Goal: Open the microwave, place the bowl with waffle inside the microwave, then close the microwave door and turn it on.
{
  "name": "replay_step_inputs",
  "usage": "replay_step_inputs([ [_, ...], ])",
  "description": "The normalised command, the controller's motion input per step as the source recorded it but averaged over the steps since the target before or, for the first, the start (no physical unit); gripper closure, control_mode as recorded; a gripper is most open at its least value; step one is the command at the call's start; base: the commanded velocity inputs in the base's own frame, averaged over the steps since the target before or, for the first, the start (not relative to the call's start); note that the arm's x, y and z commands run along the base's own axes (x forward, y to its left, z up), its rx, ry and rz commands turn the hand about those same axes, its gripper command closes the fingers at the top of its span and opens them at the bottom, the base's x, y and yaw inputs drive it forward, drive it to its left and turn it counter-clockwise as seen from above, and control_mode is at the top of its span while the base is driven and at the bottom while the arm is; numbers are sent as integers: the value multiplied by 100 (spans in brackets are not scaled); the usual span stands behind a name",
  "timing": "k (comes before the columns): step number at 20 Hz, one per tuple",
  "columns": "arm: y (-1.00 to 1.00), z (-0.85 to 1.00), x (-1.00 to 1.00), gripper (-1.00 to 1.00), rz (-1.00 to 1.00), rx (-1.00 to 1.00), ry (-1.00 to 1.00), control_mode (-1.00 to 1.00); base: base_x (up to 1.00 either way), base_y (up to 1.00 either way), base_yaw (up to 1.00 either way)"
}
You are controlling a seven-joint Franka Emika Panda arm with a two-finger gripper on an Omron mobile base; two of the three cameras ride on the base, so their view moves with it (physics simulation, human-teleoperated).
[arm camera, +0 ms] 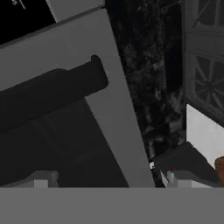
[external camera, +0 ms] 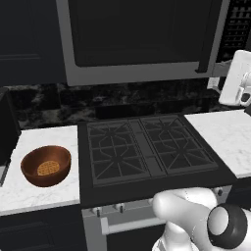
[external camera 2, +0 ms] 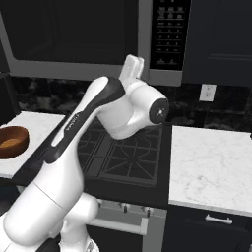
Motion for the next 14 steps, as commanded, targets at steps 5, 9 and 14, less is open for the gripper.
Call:
replay_step_inputs([
  [5,3,0,14,-100,-16,37,9,-100,0,0,0],
  [9,-7,14,21,-100,0,36,12,-100,0,0,0],
  [14,-23,29,15,-100,1,35,7,-100,0,0,0],
])
